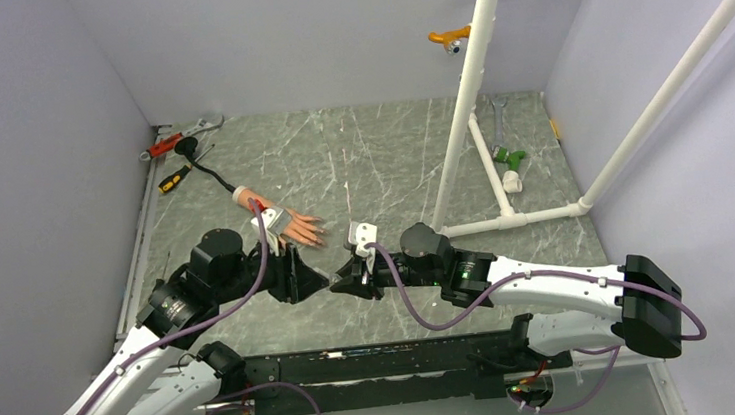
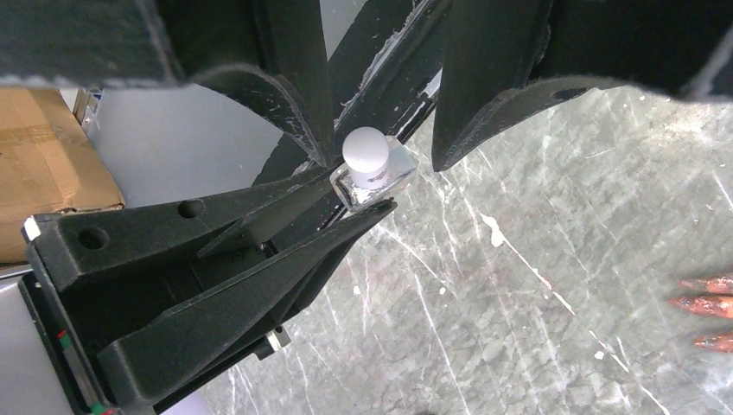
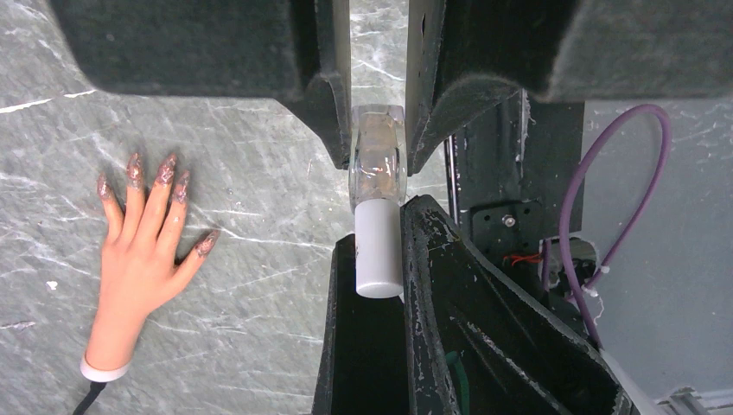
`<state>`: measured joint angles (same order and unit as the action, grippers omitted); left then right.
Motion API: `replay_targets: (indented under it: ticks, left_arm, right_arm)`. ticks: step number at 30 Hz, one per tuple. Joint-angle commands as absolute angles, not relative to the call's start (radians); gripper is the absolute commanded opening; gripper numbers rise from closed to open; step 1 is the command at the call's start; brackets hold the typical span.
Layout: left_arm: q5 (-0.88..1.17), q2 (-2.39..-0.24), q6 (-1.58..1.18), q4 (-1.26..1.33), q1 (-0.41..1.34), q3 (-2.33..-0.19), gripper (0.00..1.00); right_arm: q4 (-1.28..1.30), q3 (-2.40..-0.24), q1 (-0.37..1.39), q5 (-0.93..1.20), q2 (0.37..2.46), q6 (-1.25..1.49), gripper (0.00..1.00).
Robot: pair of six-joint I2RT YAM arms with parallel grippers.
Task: Paint the nails
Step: Screw the nail polish bottle.
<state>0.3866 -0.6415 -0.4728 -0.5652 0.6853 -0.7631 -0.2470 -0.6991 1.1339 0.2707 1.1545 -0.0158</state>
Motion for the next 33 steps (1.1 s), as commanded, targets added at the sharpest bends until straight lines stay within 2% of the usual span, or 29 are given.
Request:
replay_targets:
  ticks: [1,20,24,29,33]
  left_arm:
    - [0.38,-0.644,-0.462,-0.543,0.699,-0.814,0.5]
    - [0.343,-0.663,-0.45,-0.532,0.736,-0.813,0.36]
    - [0.346,-0.67,-0.447,-0.528,0.739,-0.814,0.29]
    - [0.362,-0.677,-0.433,-0.527,0.743,-0.816,0.13]
    - [0.398,-0.695,-0.388,-0.554,0.744,-0.833,0.08]
  right_arm:
    - [-0.299,-0.715,1.138,0.278,1.154,-0.018,0.0]
    - [-0.299,-0.716,1.138,0.283,1.157,-0.016,0.0]
    - [-0.301,-0.715,1.138,0.283,1.156,-0.016,0.0]
    - [-0.301,-0.713,1.138,0.284,1.154,-0.016,0.0]
    - [-0.298,-0.714,1.138,0.284,1.15,-0.016,0.0]
